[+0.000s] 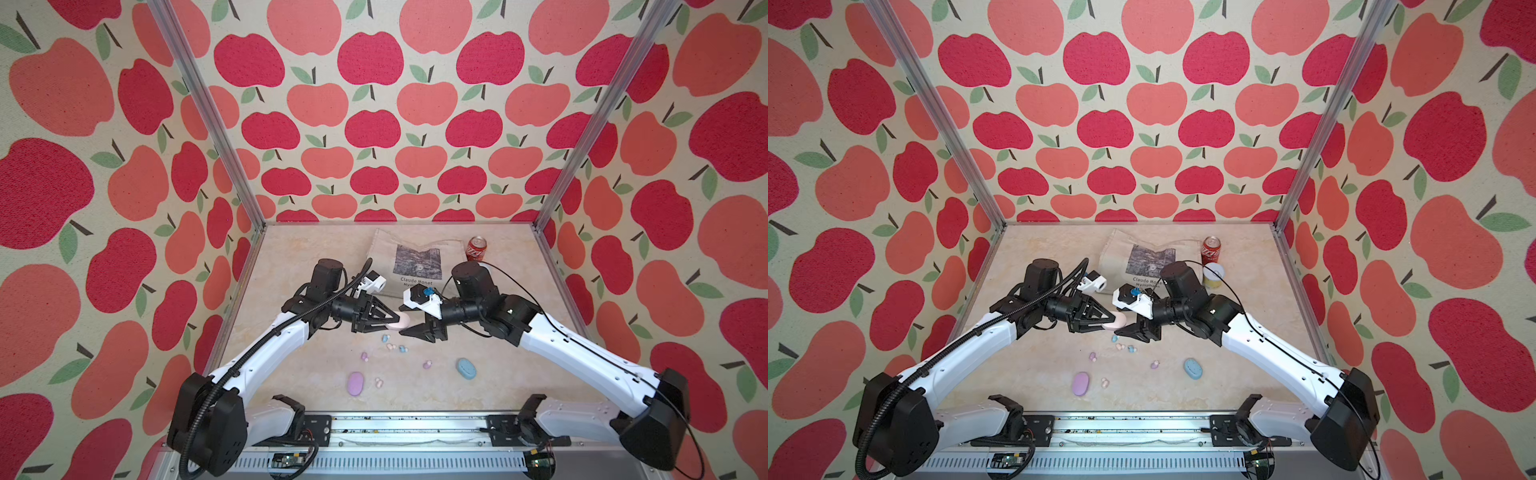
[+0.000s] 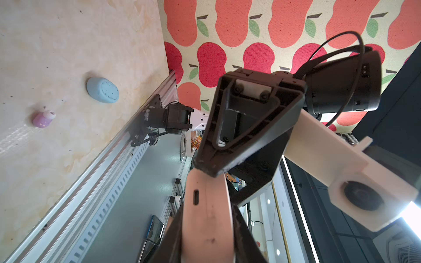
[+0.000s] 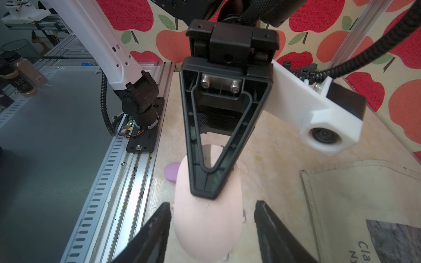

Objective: Insert wireless bluetooth earbuds into charging case
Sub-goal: Pass the charging case.

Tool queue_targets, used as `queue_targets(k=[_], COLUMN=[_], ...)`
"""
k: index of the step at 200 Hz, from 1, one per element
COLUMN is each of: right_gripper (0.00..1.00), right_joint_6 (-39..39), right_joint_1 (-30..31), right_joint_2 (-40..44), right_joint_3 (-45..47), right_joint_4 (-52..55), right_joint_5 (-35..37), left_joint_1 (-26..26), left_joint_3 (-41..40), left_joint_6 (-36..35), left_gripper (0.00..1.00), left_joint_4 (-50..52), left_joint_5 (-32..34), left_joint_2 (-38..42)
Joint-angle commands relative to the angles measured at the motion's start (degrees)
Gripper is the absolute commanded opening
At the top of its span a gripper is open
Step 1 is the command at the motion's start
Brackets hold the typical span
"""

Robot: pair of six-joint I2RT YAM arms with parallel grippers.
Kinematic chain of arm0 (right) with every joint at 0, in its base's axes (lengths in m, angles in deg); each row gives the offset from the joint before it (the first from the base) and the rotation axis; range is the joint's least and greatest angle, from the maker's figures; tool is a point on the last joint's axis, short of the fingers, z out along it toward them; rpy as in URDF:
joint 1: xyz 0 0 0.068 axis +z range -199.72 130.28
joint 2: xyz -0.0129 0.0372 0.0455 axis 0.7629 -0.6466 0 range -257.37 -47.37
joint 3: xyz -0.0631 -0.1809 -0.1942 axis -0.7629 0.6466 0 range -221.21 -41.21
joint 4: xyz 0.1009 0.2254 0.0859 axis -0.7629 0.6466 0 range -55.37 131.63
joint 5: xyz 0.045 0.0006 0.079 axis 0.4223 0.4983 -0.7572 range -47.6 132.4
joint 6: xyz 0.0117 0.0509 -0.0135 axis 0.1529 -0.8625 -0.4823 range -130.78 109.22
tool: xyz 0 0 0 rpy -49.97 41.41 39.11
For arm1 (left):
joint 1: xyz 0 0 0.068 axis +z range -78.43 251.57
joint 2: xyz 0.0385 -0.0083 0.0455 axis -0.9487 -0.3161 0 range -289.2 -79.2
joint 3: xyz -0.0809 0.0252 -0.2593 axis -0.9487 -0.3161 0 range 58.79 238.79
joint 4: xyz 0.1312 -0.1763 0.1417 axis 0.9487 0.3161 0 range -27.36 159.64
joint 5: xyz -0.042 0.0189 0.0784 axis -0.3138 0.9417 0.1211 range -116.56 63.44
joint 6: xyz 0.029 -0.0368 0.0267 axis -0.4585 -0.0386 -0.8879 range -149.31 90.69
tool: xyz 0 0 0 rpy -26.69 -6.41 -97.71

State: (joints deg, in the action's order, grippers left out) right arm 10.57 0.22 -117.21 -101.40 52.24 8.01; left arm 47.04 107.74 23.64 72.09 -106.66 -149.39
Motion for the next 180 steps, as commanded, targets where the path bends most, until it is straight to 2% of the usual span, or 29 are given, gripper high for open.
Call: queue_targets(k=[1, 17, 71, 130, 153, 180], right_gripper=[0.53, 0.48, 0.41, 0.2, 0.09, 0.01], right_joint_6=[-0.5, -0.5, -0.4, -0.5, -0.7, -0.9], right_joint_1=[0.4, 0.6, 1.2, 1.7, 1.7, 1.7], right_joint_2=[-0.7, -0.8, -0.7, -0.8, -0.8, -0.4], right_joint_3=[-2.5, -2.6, -2.5, -3.0, -3.3, -3.3], right_joint_4=[0.6, 0.9, 0.5, 0.8, 0.9, 0.8], right_joint_5=[-0.6, -0.9, -1.3, -1.8, -1.7, -1.3], left_joint_1=[-0.2, -0.3, -0.3, -0.3, -0.3, -0.2], left_joint_3=[2.0, 2.1, 2.2, 2.4, 2.6, 2.7], left_joint_6=[-2.3, -2.4, -2.7, -4.0, -4.2, -4.3], left_gripper=[0.13, 0.13, 0.13, 0.13, 0.18, 0.27], left_joint_4=[2.0, 2.1, 2.7, 4.3, 4.3, 4.0], left_joint_5=[-1.8, -1.9, -2.2, -2.0, -1.6, -0.8], left_joint_2=[0.1, 0.0, 0.0, -0.3, -0.4, -0.3])
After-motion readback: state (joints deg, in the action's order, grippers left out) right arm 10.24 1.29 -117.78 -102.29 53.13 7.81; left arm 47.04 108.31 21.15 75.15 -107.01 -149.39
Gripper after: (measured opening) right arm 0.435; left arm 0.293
